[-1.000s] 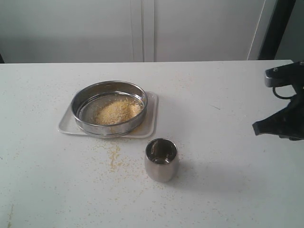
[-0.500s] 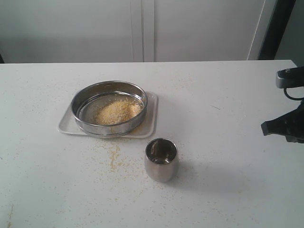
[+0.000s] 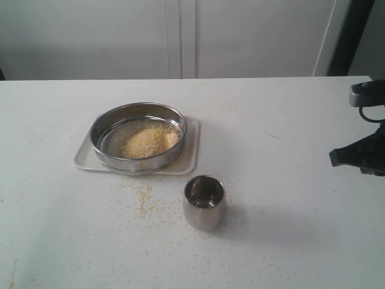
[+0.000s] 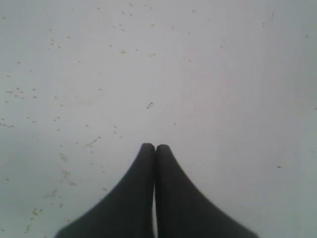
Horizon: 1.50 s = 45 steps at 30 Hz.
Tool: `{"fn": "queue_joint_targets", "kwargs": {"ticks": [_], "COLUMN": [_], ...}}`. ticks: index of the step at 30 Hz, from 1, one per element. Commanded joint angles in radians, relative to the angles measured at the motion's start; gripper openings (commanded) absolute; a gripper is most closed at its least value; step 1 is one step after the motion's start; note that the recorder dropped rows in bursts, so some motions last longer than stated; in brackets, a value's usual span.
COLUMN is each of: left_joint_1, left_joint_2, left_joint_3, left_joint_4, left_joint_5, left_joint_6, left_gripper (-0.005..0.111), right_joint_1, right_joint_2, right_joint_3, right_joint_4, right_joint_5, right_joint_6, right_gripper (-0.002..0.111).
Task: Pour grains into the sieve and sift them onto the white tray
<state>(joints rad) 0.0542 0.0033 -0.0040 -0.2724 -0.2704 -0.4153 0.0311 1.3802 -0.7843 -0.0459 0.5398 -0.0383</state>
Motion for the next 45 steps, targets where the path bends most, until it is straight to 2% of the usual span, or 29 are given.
{"fn": "queue_joint_targets", "kwargs": {"ticks": [1,2,3,5,7,9,10,11,14,15,18,20,22,26,28,30,32,33,34,38,45], "left_joint_1": [0.003,0.003,0.003,0.003,0.003,0.003,0.003,0.003,0.003,0.003,0.001,-0.024,-0.064,-0.143,-0.164,-0.176,-0.190,-0.198,-0.208,-0.226,-0.229], "left_joint_2": [0.039,0.113,0.150,0.334,0.490,0.655,0.753,0.805,1.029,1.112,1.240,1.331,1.435,1.607,1.677,1.749,1.818,1.846,1.888,2.002,2.142], "left_joint_3": [-0.103,-0.164,-0.195,-0.306,-0.421,-0.563,-0.665,-0.713,-0.907,-0.966,-1.076,-1.156,-1.238,-1.416,-1.482,-1.550,-1.617,-1.643,-1.683,-1.792,-1.923], "left_joint_4": [0.016,0.044,0.064,0.112,0.125,0.118,0.096,0.074,-0.122,-0.161,-0.170,-0.166,-0.164,-0.041,-0.012,-0.013,-0.022,-0.018,-0.016,0.001,0.039], "left_joint_5": [0.065,0.147,0.173,0.290,0.404,0.576,0.677,0.726,0.923,0.968,0.981,1.016,1.030,1.087,1.104,1.110,1.110,1.110,1.113,1.145,1.147], "left_joint_6": [-0.002,0.035,0.037,0.090,0.212,0.376,0.466,0.509,0.770,0.802,0.798,0.798,0.798,0.744,0.754,0.764,0.760,0.750,0.737,0.695,0.621], "left_gripper": [0.000,0.000,0.000,0.000,0.000,0.000,0.000,0.000,0.000,0.000,0.000,0.000,0.000,0.004,0.015,0.033,0.057,0.064,0.065,0.054,0.054], "right_joint_1": [-0.007,-0.007,-0.007,-0.007,-0.007,-0.007,-0.007,-0.007,-0.007,-0.007,-0.007,-0.007,-0.007,-0.007,-0.007,-0.007,-0.007,-0.007,-0.007,-0.007,-0.007], "right_joint_2": [-0.003,-0.003,-0.003,-0.003,-0.003,-0.003,-0.003,-0.003,-0.003,-0.003,-0.003,-0.003,-0.003,-0.003,-0.003,-0.003,-0.003,-0.003,-0.003,-0.003,-0.003], "right_joint_3": [-0.005,-0.005,-0.005,-0.005,-0.005,-0.005,-0.005,-0.005,-0.005,-0.005,-0.005,-0.005,-0.005,-0.005,-0.005,-0.005,-0.005,-0.005,-0.005,-0.005,-0.005], "right_joint_4": [-0.002,-0.002,-0.002,-0.002,-0.002,-0.002,-0.002,-0.002,-0.002,-0.002,-0.002,-0.002,-0.002,-0.002,-0.002,-0.002,-0.002,-0.002,-0.002,-0.002,-0.002], "right_joint_5": [-0.012,-0.012,-0.014,-0.016,-0.016,-0.016,-0.016,-0.016,-0.016,-0.016,-0.016,-0.016,-0.018,-0.018,-0.018,-0.018,-0.018,-0.018,-0.018,-0.018,-0.022], "right_joint_6": [-0.011,-0.011,-0.011,-0.011,-0.011,-0.011,-0.011,-0.011,-0.011,-0.011,-0.011,-0.011,-0.011,-0.011,-0.011,-0.011,-0.011,-0.011,-0.011,0.014,0.016], "right_gripper": [0.000,0.000,0.000,0.000,0.000,0.000,0.000,0.000,0.000,0.000,0.000,0.000,0.000,0.000,0.000,0.000,0.000,0.000,0.000,0.000,0.000]}}
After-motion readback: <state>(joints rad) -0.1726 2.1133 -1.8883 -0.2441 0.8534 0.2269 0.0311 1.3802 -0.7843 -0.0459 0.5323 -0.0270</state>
